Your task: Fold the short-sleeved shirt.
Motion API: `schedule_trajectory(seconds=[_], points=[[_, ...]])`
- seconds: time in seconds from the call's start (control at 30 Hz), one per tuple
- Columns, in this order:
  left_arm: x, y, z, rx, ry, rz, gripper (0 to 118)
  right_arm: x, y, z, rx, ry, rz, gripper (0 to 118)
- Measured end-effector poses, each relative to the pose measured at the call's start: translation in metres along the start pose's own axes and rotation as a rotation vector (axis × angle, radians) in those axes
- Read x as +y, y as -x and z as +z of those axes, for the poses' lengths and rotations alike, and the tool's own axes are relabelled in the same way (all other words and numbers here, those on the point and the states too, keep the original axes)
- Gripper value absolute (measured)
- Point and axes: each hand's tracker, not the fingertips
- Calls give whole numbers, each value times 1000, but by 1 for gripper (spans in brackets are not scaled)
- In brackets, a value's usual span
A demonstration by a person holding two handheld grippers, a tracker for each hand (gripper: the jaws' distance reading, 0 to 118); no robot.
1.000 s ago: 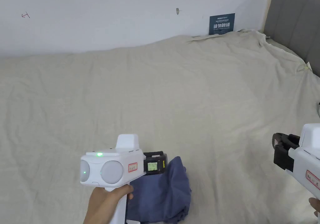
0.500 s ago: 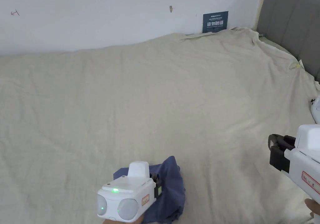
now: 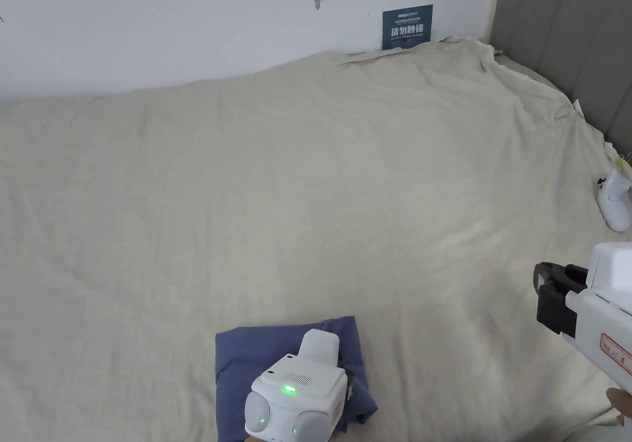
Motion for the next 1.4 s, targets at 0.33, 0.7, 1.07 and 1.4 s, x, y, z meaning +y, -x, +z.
schedule_trajectory(seconds=[0.33,0.7,1.07,1.4], points=[[30,27,49,-50,-134,66,0,10,14,4,16,-27,16,0],[89,89,163,50,-470,123,0,35,57,22,53,-172,60,0],[80,153,237,267,-690,146,0,48,99,31,57,-366,106,0],[30,183,242,465,-741,183,0,39,116,27,41,-467,121,0]])
